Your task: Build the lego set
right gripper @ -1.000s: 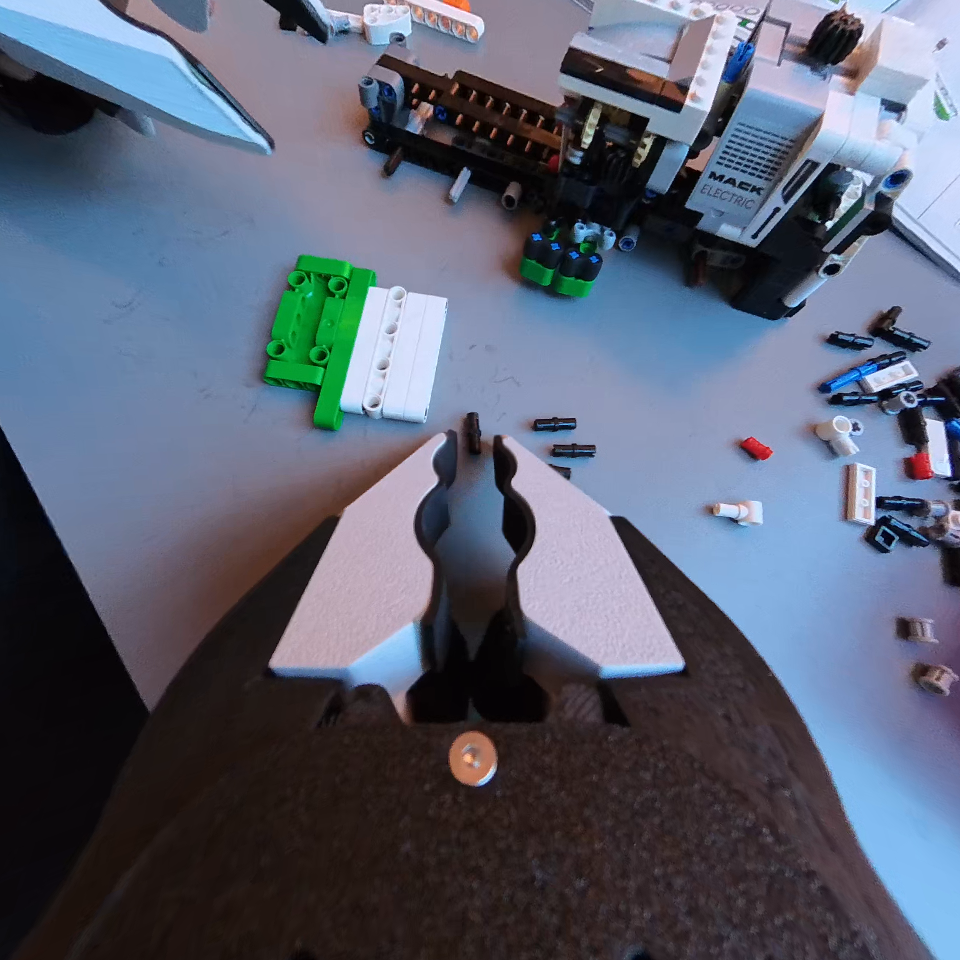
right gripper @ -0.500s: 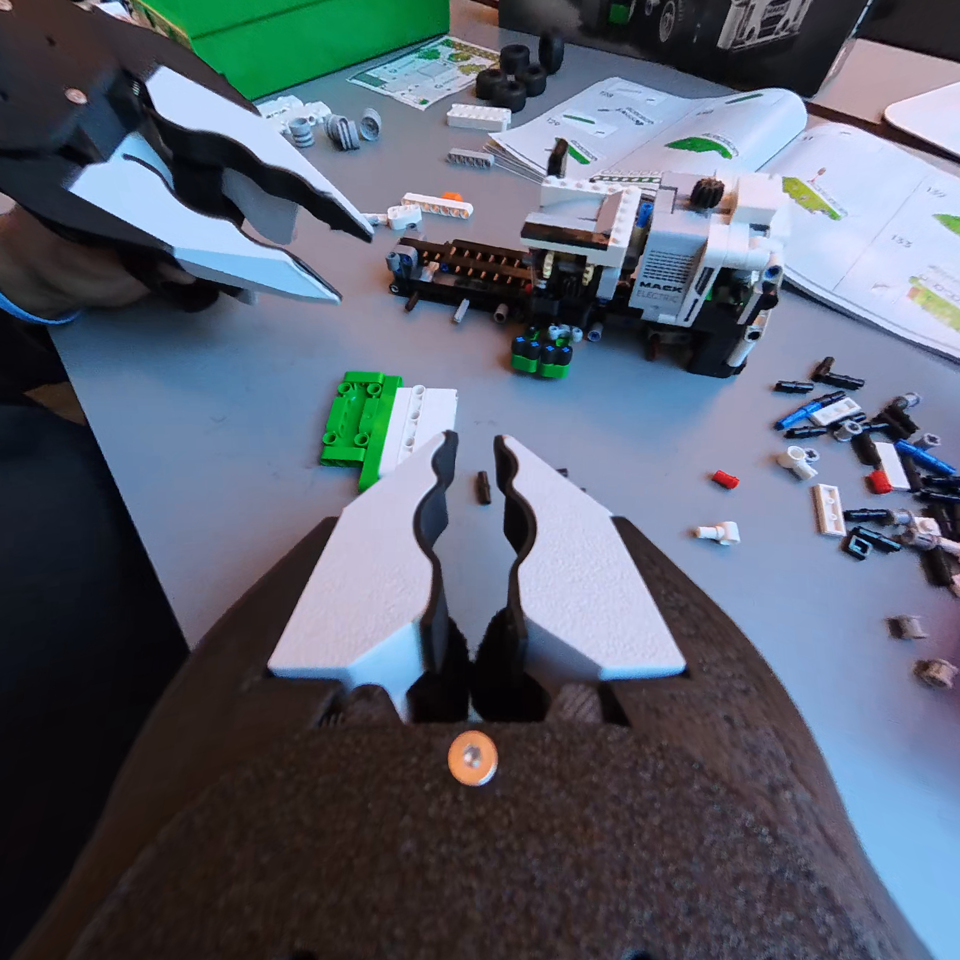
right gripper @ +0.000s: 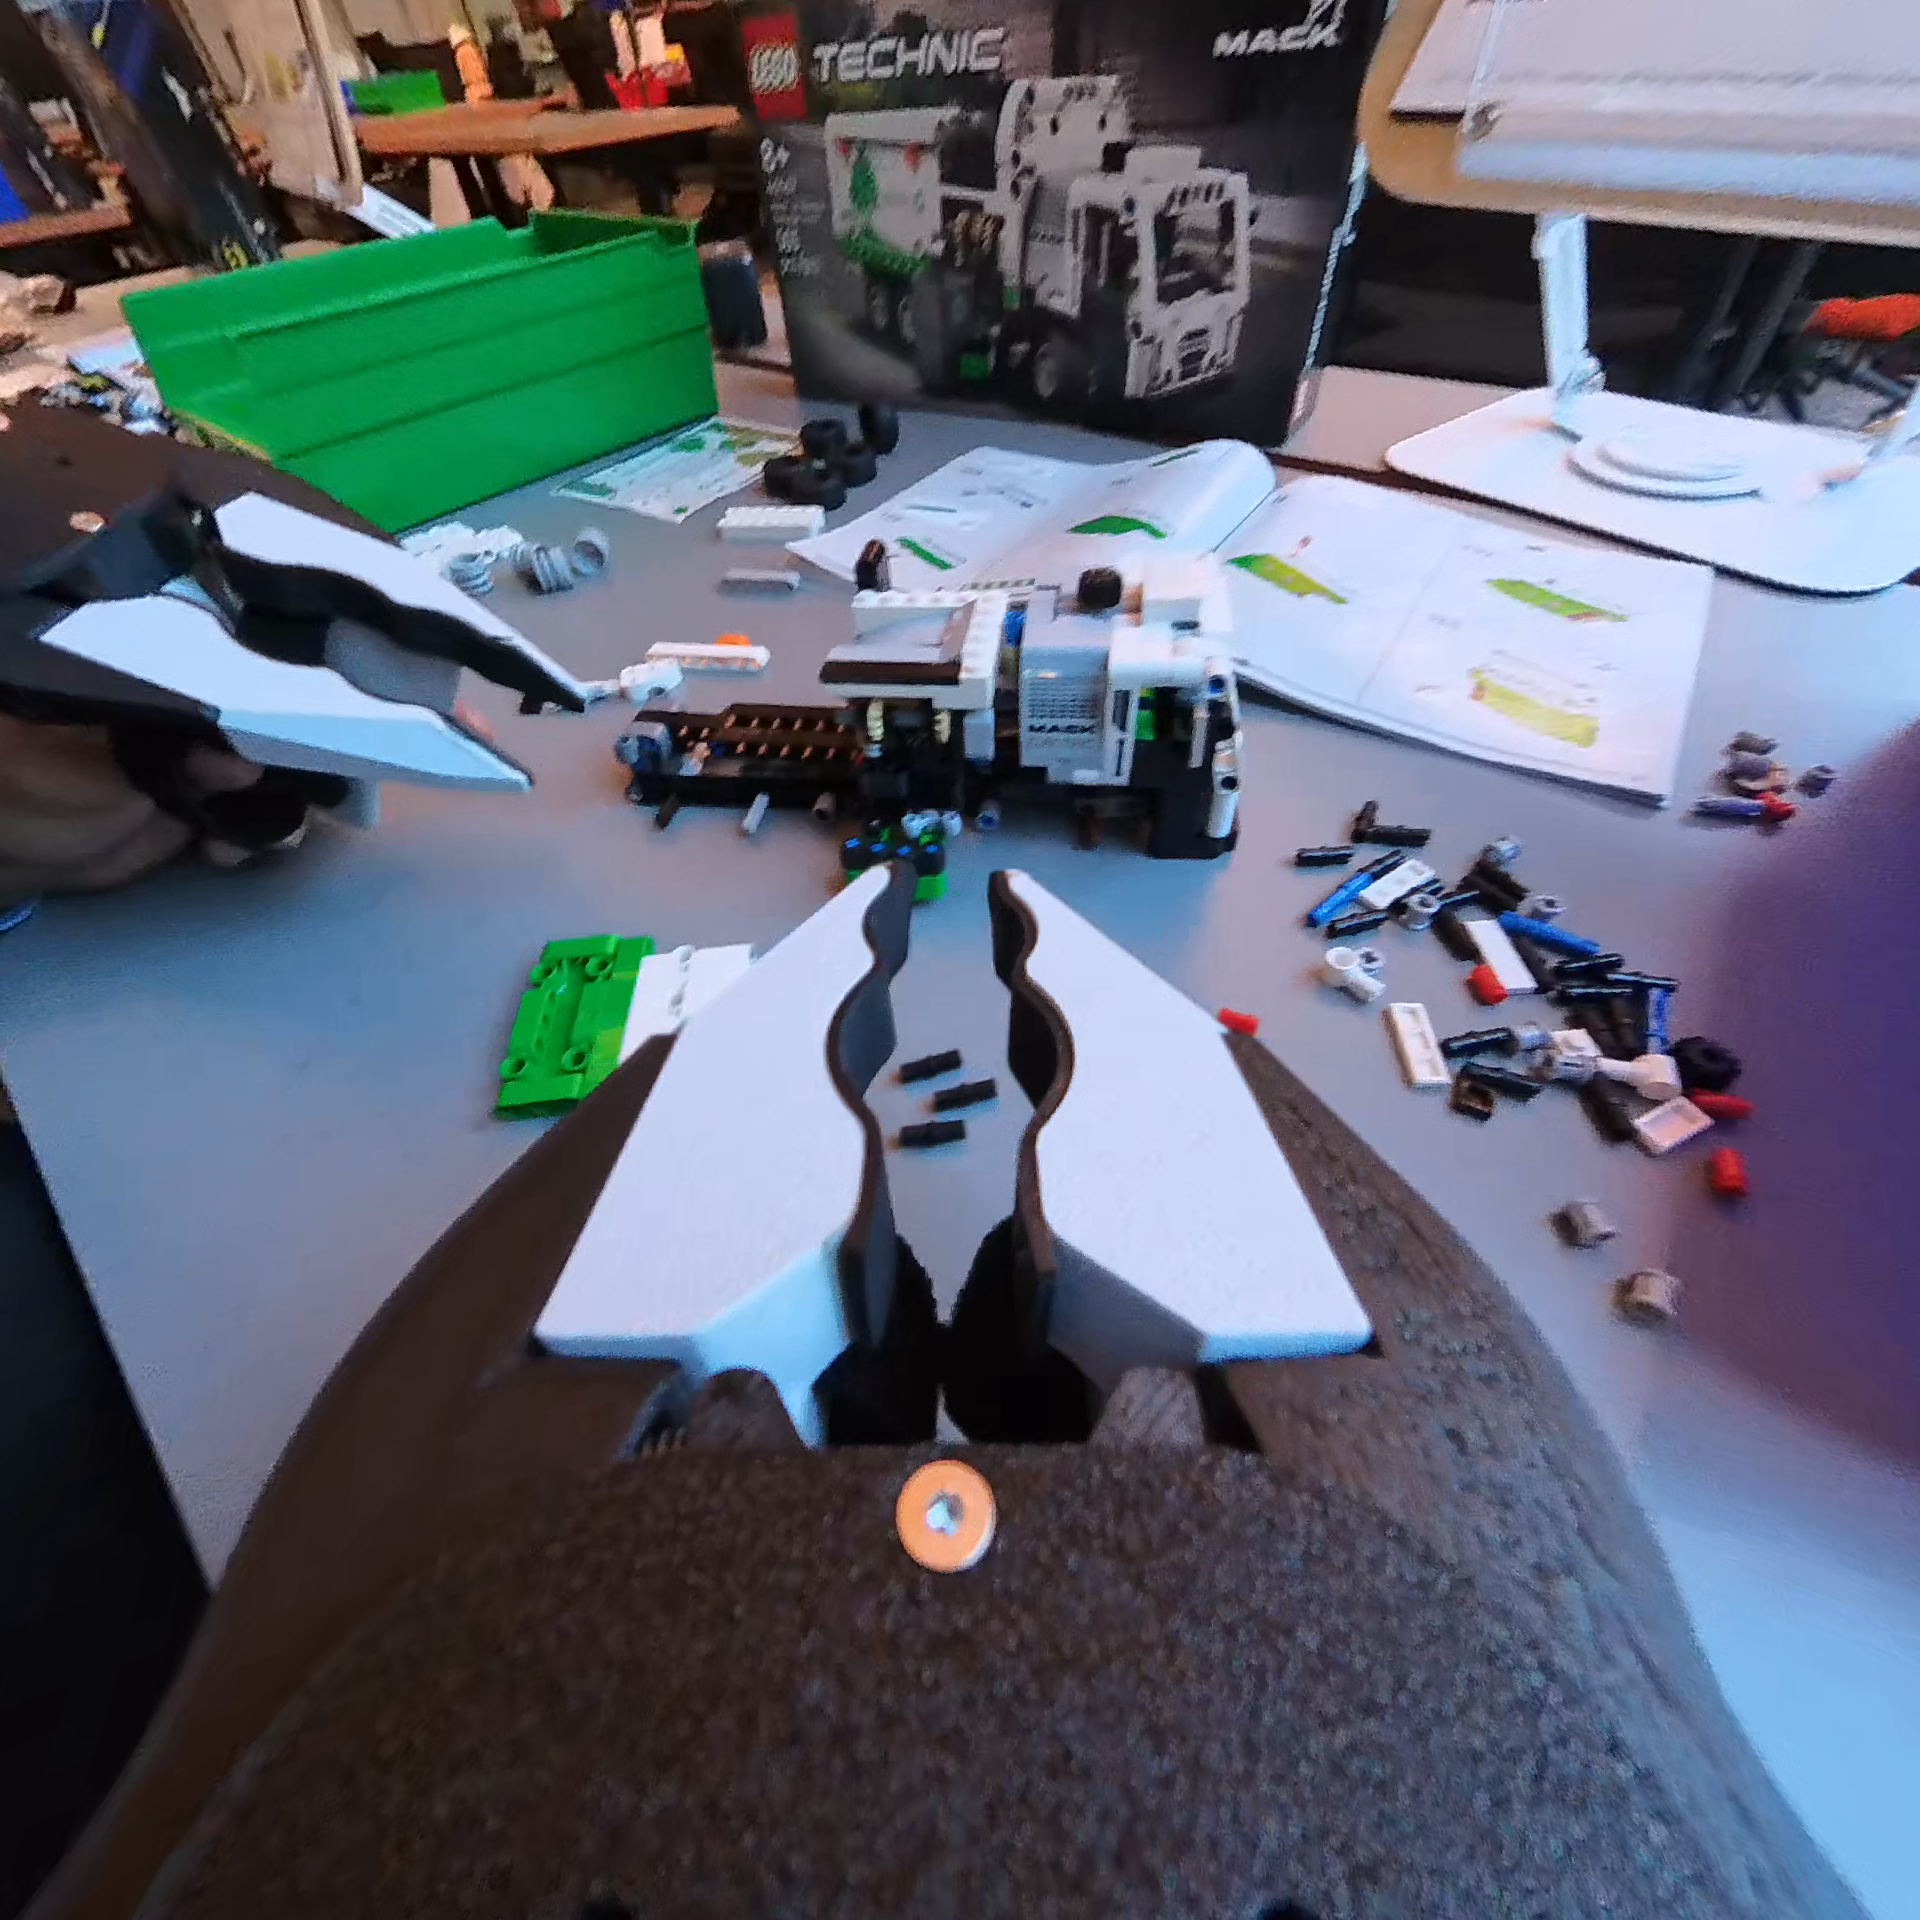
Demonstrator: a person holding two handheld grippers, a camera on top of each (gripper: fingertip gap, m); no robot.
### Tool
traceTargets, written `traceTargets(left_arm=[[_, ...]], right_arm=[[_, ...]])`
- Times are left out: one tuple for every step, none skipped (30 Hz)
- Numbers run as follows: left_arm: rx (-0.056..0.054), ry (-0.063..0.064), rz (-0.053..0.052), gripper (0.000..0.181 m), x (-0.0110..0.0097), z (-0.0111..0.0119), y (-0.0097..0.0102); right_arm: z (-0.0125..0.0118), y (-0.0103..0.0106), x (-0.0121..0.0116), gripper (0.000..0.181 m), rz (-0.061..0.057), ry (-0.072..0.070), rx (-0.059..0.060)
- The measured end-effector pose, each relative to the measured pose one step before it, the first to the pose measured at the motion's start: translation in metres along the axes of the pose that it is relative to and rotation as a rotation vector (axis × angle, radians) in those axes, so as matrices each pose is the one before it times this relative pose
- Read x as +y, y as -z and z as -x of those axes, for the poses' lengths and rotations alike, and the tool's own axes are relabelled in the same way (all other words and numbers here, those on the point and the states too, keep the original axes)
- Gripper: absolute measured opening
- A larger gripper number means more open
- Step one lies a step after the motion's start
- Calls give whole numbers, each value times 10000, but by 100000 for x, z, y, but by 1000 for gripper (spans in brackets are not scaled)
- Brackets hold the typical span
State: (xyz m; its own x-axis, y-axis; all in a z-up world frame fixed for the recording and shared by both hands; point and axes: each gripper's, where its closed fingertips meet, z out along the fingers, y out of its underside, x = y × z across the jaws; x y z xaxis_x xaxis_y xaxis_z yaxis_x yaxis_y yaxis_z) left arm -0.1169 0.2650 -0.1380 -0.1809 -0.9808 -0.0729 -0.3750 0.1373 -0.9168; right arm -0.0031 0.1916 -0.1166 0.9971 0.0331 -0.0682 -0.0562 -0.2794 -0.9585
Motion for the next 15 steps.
traceTargets(left_arm=[[3, 47, 43, 29, 58, 45, -41], [5, 13, 56, 29, 60, 11, -58], [3, -7, 53, 30, 67, -6, -50], [-1, -11, 44, 30, 57, -9, -49], [-3, -8, 44, 30, 48, -8, -45], [4, -7, 44, 31, 58, -9, -47], [5, -5, 45, 31, 50, -12, -42], [4, -3, 46, 31, 58, -1, -53], [3, 1, 52, 31, 61, -10, -59], [22, -4, 52, 31, 65, -25, -49], [22, -14, 38, 31, 50, -41, -44], [14, -23, 23, 31, 31, -38, -25], [9, -31, 11, 32, 11, -49, -14], [-4, -41, -3, 32, -7, -38, 6], [-12, -53, -12, 32, -14, -42, 14]], right_arm=[[-365, 38, -224, 14, -165, -11, 121], [-316, 35, -205, 14, -159, -2, 115], [-244, 27, -199, 14, -152, 16, 82], [-170, 39, -189, 14, -157, 36, 61], [-141, 41, -174, 14, -161, 46, 63], [-98, 23, -112, 13, -125, 30, 53], [-76, -3, -28, 13, -62, 4, 43], [-58, -13, 24, 13, 12, 16, 41], [-7, -14, 26, 13, 20, 58, 33], [52, -18, 18, 13, 15, 54, 1], [39, -10, 16, 13, 12, 52, 10], [81, -15, 24, 13, 19, 44, -30], [111, -5, 20, 13, 8, 23, -70], [34, 31, -41, 13, -28, -18, -44], [-53, 52, -59, 13, -52, -66, -15]])
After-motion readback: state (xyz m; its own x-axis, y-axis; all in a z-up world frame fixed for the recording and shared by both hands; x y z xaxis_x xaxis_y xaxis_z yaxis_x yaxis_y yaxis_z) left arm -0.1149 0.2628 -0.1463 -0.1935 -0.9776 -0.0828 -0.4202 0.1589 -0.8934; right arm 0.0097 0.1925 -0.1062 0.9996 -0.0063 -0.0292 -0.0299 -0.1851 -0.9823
